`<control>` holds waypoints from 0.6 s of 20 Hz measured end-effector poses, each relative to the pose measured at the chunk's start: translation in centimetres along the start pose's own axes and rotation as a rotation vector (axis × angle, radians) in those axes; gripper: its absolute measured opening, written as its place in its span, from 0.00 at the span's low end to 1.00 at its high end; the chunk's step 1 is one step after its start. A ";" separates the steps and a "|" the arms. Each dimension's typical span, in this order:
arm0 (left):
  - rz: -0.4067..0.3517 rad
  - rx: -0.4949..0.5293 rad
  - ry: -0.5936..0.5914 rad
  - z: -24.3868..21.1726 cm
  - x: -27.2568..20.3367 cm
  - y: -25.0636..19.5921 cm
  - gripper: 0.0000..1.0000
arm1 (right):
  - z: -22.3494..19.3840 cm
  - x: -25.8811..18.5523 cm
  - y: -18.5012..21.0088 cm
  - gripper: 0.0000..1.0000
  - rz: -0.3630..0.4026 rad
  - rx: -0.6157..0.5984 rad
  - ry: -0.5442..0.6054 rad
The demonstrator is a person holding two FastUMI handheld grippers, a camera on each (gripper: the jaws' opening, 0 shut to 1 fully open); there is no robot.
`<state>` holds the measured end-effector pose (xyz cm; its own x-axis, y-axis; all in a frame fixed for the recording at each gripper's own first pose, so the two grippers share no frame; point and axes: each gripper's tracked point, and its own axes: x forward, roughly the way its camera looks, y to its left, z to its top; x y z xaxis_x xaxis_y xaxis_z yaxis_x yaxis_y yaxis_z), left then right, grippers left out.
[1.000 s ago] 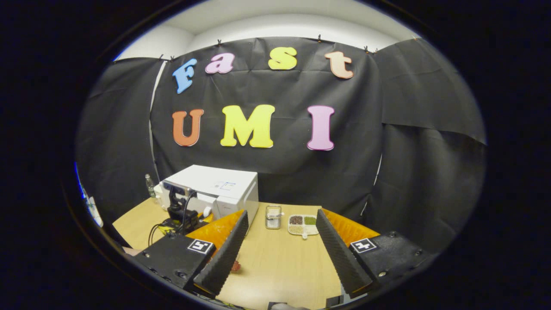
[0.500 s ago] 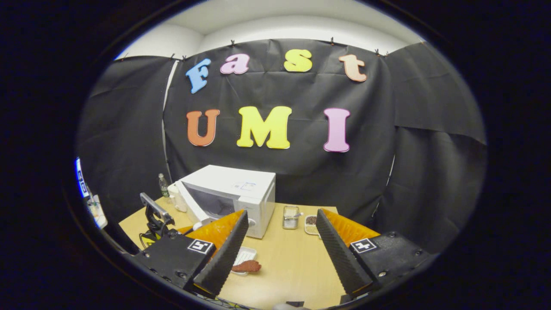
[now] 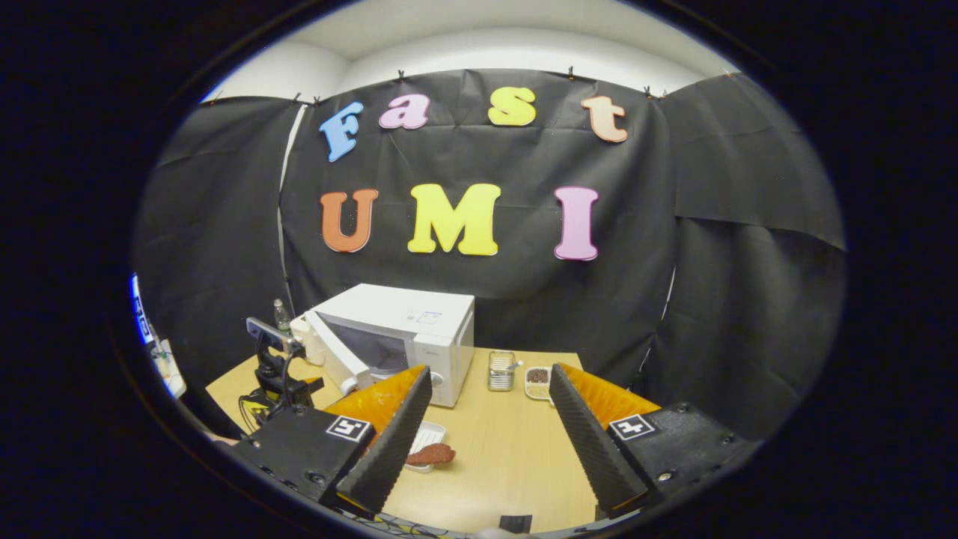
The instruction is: Open the microwave oven with the left hand, put the food in, and close the microwave oven.
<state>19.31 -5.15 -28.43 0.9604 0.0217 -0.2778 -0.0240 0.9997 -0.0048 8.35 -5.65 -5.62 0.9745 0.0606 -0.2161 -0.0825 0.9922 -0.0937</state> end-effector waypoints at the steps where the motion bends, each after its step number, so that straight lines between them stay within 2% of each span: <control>1: 0.001 0.001 -0.003 0.2 -0.3 0.1 0.96 | -0.1 0.0 -0.1 1.00 -0.002 -0.002 0.000; 6: 0.006 0.023 0.007 -0.2 -1.8 1.3 0.96 | -0.6 -0.2 0.3 1.00 0.009 -0.004 0.006; 12: 0.023 0.058 0.016 -1.3 -6.1 5.6 0.96 | -1.9 -0.5 3.6 1.00 0.060 0.014 0.029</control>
<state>12.94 0.27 -28.02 0.9553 0.0448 -0.2922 -0.0292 0.9979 0.0577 7.20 -2.29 -7.73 0.9612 0.1174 -0.2495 -0.1379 0.9882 -0.0663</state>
